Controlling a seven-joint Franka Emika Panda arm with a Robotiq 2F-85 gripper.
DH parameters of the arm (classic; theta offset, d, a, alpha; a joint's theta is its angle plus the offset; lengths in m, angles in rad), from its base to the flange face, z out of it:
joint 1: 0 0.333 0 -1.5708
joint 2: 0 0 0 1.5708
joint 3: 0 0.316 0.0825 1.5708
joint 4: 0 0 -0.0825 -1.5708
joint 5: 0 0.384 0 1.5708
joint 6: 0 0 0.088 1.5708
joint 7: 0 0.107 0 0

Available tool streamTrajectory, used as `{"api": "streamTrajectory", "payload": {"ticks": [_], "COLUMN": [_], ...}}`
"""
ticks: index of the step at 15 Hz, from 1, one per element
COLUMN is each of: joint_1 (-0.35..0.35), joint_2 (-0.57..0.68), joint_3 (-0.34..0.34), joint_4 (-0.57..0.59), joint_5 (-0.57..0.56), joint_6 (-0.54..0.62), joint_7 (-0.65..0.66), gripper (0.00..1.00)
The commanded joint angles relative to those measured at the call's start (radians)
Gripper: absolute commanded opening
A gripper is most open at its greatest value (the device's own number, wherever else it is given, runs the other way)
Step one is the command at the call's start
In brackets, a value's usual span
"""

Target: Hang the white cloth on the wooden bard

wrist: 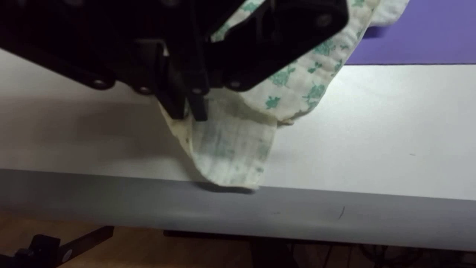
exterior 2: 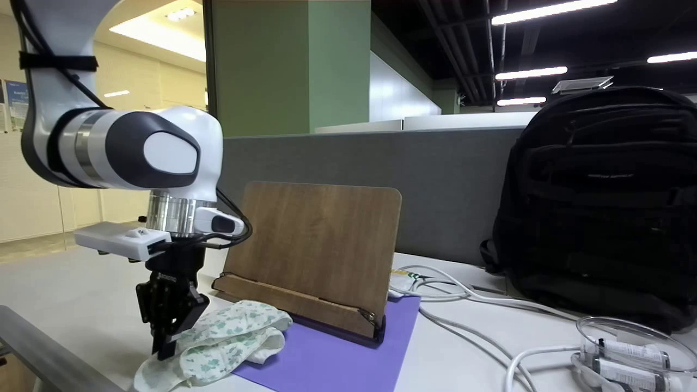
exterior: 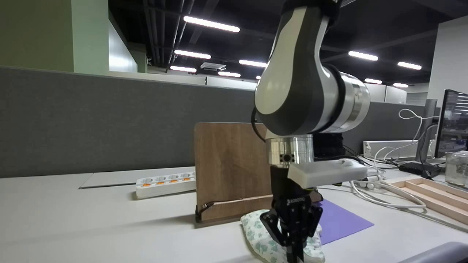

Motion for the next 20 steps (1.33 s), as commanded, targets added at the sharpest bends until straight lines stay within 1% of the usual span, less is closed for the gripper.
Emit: {"api": "streamTrajectory", "payload": {"ticks": [1,3,5,7,8,10,11,13,15,16,18,20], "joint_1": [0.023,0.032,0.055,0.081,0.087,0.06,0.036,0.017,0.048,0.012,0.023,0.025], "joint_2": [-0.061,-0.097,-0.157,-0.238,-0.288,-0.38,-0.417,-0.48,-0.534,-0.485,-0.527,-0.533], "joint_3": [0.001,0.003,-0.006,-0.026,-0.036,-0.026,-0.004,0.023,0.024,0.04,0.046,0.048], "joint_4": [-0.005,-0.005,-0.006,-0.007,-0.005,0.01,0.021,0.045,0.051,0.045,0.047,0.046], "joint_5": [0.007,0.002,-0.03,-0.111,-0.179,-0.317,-0.351,-0.308,-0.196,-0.237,-0.192,-0.186], "joint_6": [0.016,0.021,0.014,-0.003,-0.016,-0.05,-0.07,-0.109,-0.132,-0.095,-0.115,-0.118], "joint_7": [0.038,0.041,0.057,0.103,0.145,0.236,0.258,0.223,0.142,0.163,0.135,0.131], "gripper": [0.0,0.0,0.0,0.0,0.0,0.0,0.0,0.0,0.0,0.02,0.02,0.0]}}
